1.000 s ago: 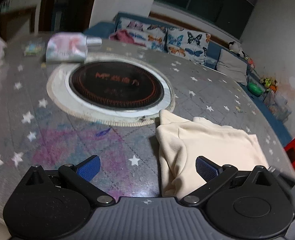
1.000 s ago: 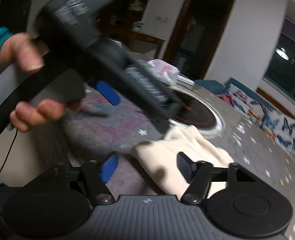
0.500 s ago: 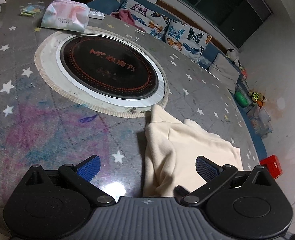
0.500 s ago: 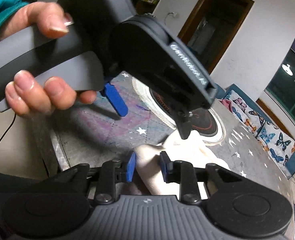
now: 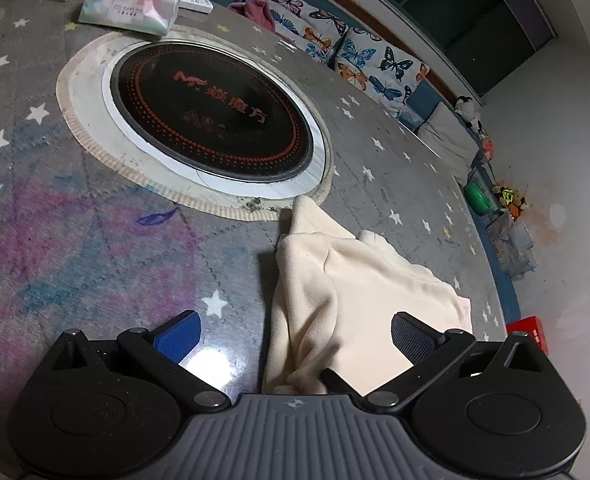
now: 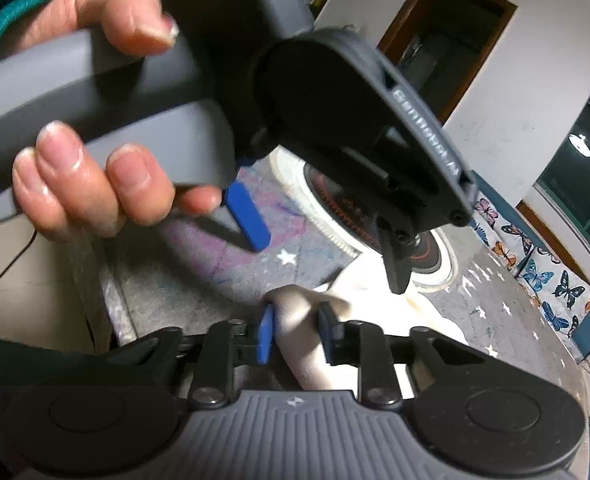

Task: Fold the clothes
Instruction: 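Grasp the folded sweatshirt edge with the left gripper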

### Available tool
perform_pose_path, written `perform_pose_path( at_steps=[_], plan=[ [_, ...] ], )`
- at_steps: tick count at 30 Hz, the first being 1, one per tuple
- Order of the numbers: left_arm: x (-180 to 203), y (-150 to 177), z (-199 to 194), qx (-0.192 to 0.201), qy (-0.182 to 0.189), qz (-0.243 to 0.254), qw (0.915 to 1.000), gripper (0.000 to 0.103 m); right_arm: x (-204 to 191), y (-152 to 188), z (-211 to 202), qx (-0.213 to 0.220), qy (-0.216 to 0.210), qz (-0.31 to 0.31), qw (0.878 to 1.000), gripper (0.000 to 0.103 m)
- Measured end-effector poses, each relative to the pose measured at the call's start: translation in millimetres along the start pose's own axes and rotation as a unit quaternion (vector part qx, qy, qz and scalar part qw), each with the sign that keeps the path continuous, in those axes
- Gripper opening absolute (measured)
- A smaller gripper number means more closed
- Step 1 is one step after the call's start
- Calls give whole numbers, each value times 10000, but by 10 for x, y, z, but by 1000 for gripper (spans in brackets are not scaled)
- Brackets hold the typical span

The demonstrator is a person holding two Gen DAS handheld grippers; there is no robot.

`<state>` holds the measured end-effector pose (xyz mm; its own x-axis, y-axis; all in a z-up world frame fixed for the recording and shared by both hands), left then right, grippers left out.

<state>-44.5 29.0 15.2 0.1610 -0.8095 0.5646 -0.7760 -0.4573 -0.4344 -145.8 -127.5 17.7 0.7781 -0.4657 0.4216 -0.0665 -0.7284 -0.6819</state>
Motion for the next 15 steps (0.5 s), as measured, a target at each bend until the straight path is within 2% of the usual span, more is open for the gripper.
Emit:
perform_pose_path(
  at_steps=[4, 10, 13, 15],
  plan=[
    [-7, -32, 34, -46, 181, -289, 9994, 103, 222, -31, -122, 209, -186, 666, 9974, 13],
    [12, -11, 162, -151, 766, -931, 9926, 100, 584, -19, -331, 459, -523, 1592, 9848, 13],
    [12, 18, 252, -209, 1080, -1254, 9860, 84, 663, 21, -386, 505, -666, 1820, 9797, 12],
    [7, 37, 322, -262, 1253, -1428, 9814, 61, 659, 69, -435, 511, -755, 1796, 9795, 12]
  ],
)
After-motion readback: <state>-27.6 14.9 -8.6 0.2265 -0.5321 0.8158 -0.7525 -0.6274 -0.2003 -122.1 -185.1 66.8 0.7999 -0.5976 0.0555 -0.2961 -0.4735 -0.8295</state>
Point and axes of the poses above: each gripper's, at about its wrist camera, not at the fingertips, and z roughly the way its jaws point, x to its right, y to its underside, the point moved 2 cm from there along z, roughly the way its jaws point, and after that the axes turned 2 degrees about -x, right-handed, at the moved point
